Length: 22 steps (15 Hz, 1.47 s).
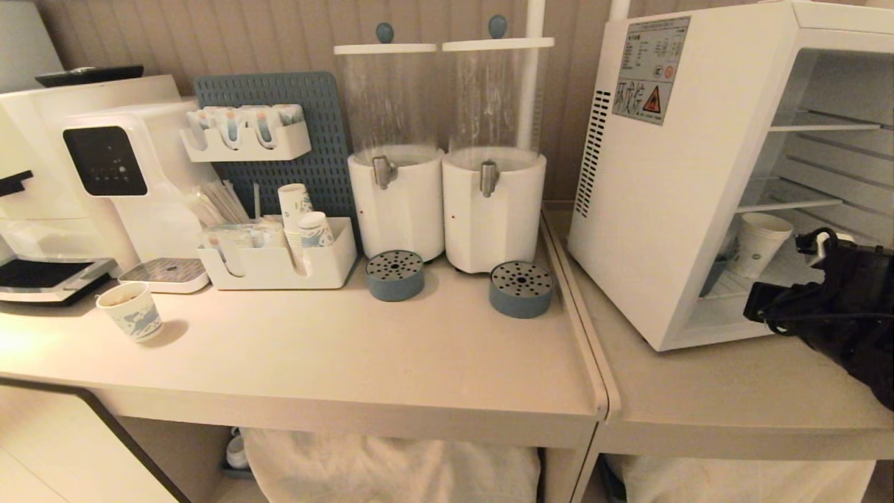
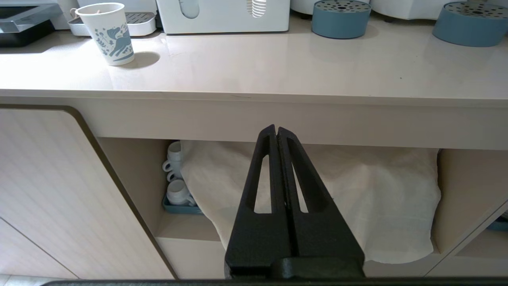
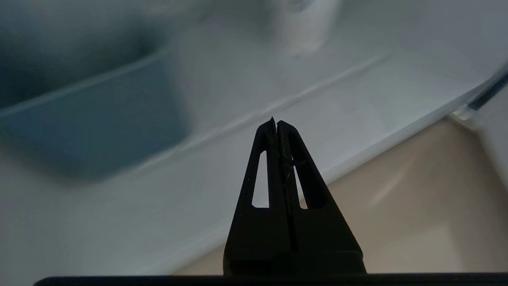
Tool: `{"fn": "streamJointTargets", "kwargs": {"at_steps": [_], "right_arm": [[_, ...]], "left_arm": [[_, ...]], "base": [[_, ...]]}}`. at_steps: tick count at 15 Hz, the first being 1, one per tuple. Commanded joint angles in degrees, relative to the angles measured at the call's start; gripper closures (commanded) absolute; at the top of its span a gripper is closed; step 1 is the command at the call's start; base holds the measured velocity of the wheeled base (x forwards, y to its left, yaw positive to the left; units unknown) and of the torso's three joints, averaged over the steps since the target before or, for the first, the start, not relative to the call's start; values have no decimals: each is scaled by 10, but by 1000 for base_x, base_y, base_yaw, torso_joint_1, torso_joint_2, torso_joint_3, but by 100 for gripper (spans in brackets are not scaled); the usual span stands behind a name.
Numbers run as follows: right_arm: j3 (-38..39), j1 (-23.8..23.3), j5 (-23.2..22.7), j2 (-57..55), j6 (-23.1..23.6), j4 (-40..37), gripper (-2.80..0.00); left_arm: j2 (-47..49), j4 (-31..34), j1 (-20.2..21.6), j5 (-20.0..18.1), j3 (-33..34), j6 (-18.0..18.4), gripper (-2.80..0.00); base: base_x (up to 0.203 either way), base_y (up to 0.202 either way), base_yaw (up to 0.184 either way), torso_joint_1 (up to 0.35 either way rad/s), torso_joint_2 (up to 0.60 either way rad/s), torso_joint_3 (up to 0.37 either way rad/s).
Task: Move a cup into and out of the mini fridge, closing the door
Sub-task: Take the paper cup out of the freezer
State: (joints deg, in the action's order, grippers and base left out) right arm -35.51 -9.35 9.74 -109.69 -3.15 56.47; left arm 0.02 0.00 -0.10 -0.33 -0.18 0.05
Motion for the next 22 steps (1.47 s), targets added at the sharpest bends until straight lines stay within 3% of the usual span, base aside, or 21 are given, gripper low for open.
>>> {"fn": "streamJointTargets", "kwargs": {"at_steps": [1, 7, 11, 18, 19, 22], "right_arm": [[32, -13, 4, -66, 11, 147, 0], [-1, -15, 39, -114, 58, 219, 0], [-60, -15, 55, -158, 65, 223, 0], [-66, -15, 58, -162, 71, 224, 0], [-67, -15, 62, -163, 72, 223, -280], [-78, -15, 73, -161, 73, 224, -280]], "left_arm": [[-2, 0, 0, 0, 0, 0, 0], [-2, 0, 0, 0, 0, 0, 0], [-2, 0, 0, 0, 0, -1, 0], [-2, 0, 0, 0, 0, 0, 0], [-2, 0, 0, 0, 0, 0, 0], [-2, 0, 0, 0, 0, 0, 0]], "base": [[0, 0, 0, 0, 0, 0], [0, 0, 0, 0, 0, 0], [0, 0, 0, 0, 0, 0], [0, 0, 0, 0, 0, 0], [0, 0, 0, 0, 0, 0], [0, 0, 0, 0, 0, 0]]}}
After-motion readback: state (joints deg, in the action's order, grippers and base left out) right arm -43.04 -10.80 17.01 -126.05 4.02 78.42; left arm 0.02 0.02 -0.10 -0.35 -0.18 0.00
